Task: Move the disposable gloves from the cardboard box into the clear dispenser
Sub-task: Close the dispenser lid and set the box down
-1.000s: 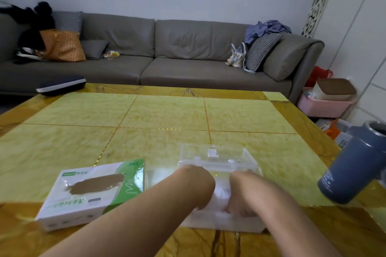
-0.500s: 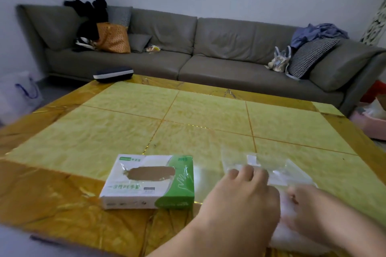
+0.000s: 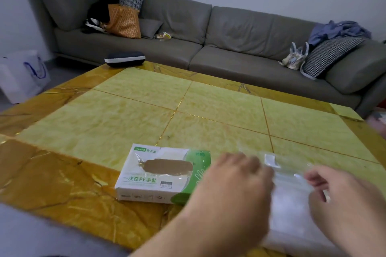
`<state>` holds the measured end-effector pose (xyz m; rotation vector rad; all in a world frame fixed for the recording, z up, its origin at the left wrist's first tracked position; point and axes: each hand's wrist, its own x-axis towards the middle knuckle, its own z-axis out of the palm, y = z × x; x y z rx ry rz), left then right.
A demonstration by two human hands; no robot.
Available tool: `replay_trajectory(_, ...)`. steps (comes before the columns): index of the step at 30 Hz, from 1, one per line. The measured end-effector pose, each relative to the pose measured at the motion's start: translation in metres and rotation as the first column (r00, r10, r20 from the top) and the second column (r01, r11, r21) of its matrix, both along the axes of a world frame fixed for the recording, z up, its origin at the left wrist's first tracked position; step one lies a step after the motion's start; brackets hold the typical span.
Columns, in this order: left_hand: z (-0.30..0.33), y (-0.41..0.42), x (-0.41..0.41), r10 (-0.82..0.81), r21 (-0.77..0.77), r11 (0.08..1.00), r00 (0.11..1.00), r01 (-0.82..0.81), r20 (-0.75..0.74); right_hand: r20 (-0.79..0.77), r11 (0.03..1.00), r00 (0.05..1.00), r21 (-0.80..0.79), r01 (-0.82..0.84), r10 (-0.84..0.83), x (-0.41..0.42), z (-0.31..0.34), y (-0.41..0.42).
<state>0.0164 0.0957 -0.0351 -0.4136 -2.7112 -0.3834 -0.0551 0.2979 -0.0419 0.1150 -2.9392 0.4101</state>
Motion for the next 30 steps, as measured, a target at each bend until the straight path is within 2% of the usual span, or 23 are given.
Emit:
replay_trajectory(2, 0.013, -0.033, -0.002, 0.224, -0.035, 0.975, 0.964, -0.221, 0.142, -0.062, 0.999, 0.998, -0.05, 0.008, -0.011, 0.001, -0.001, -0.004)
replay_trajectory(4, 0.005, -0.07, -0.002, 0.356, -0.187, 0.934, 0.849, -0.306, 0.39, -0.083, 0.996, 0.997, -0.094, 0.002, -0.01, 0.005, 0.003, -0.011)
replay_trajectory(6, -0.003, -0.095, -0.001, 0.364, -0.221, 0.93, 0.658, -0.293, 0.659, -0.082, 0.994, 0.997, -0.105, -0.018, 0.01, 0.01, 0.01, -0.018)
replay_trajectory(7, -0.009, -0.099, 0.0, 0.337, -0.189, 0.936, 0.596, -0.298, 0.729, -0.08, 0.993, 0.996, -0.111, -0.035, 0.027, 0.011, 0.011, -0.019)
replay_trajectory(8, -0.011, -0.102, 0.001, 0.316, -0.164, 0.94, 0.578, -0.301, 0.752, -0.066, 0.993, 0.997, -0.112, -0.043, 0.036, 0.014, 0.013, -0.021)
replay_trajectory(13, -0.019, -0.103, -0.003, 0.249, -0.084, 0.957, 0.636, -0.278, 0.73, -0.019, 0.984, 0.998, -0.166, -0.058, 0.055, 0.016, 0.018, -0.024)
replay_trajectory(17, -0.021, -0.104, -0.009, 0.219, -0.049, 0.961, 0.641, -0.272, 0.735, -0.002, 0.979, 0.999, -0.2, -0.048, 0.048, 0.011, 0.019, -0.012)
replay_trajectory(21, -0.022, -0.109, -0.012, 0.265, -0.067, 0.949, 0.668, -0.307, 0.695, -0.006, 0.954, 1.0, -0.299, 0.004, -0.006, 0.002, 0.026, 0.011)
replay_trajectory(23, -0.021, -0.114, -0.011, 0.319, -0.088, 0.936, 0.716, -0.341, 0.621, -0.015, 0.953, 0.999, -0.301, 0.033, -0.039, -0.002, 0.031, 0.022)
replay_trajectory(25, -0.015, -0.108, -0.012, 0.382, -0.065, 0.919, 0.832, -0.39, 0.402, -0.01, 0.941, 0.994, -0.324, 0.099, -0.108, -0.006, 0.035, 0.037)
replay_trajectory(27, -0.005, -0.087, -0.009, 0.375, 0.068, 0.917, 0.908, -0.393, 0.186, 0.044, 0.934, 0.984, -0.31, 0.176, -0.171, -0.011, 0.03, 0.046)
replay_trajectory(28, 0.0, -0.068, -0.008, 0.333, 0.153, 0.921, 0.928, -0.358, 0.168, 0.102, 0.933, 0.977, -0.292, 0.21, -0.188, -0.014, 0.027, 0.053)
replay_trajectory(30, -0.001, -0.032, -0.008, 0.233, 0.294, 0.894, 0.911, -0.339, 0.341, 0.259, 0.931, 0.95, -0.271, 0.244, -0.174, -0.021, 0.017, 0.058)
